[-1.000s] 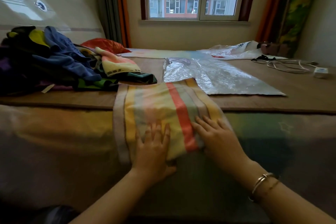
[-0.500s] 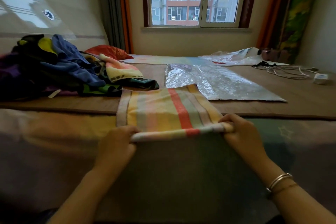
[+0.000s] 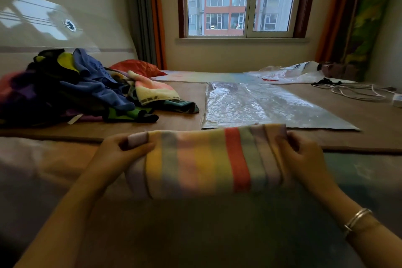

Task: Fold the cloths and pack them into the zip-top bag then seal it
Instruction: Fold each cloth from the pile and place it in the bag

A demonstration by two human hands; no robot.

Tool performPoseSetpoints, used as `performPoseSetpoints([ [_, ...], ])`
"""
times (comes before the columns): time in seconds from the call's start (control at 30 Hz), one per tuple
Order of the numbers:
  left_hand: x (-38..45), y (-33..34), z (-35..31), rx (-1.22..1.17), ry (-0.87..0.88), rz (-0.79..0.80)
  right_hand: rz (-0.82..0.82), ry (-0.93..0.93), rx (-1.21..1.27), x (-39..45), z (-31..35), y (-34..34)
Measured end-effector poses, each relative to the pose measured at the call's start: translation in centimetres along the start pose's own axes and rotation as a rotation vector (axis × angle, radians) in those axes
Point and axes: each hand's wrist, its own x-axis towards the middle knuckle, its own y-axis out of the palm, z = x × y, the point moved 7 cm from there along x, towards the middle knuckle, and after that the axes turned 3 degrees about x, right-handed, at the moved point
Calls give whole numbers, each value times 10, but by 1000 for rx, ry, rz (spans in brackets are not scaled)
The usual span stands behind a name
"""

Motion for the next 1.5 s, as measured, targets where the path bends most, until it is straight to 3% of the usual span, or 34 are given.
performPoseSetpoints([
  [0.13, 39, 10, 9, -71, -27, -113, 9, 28, -140, 44, -8, 24],
  [0.37, 73, 31, 46, 174, -51, -215, 129, 210, -461, 72, -46, 69],
  [0.53, 70, 27, 50, 344, -106, -295, 179, 305, -618, 64, -50, 62],
  [0.8, 38, 27, 63, 276, -414, -106, 219, 287, -741, 41, -24, 40],
  [0.97, 25, 26, 71, 158, -490, 61, 282, 300, -894, 19, -17, 35],
  [1.07, 15, 28, 65, 67, -496, 146, 295, 411, -638, 5, -21, 33],
  [1.23, 1, 33, 49, -241, -494, 121, 259, 633, -120, 3, -28, 35],
  [1.4, -13, 41, 22, -505, -485, 112, 232, 804, 841, -13, -6, 41],
  [1.5, -18, 54, 8, -583, -438, 160, 302, 768, 1093, -19, 24, 46],
])
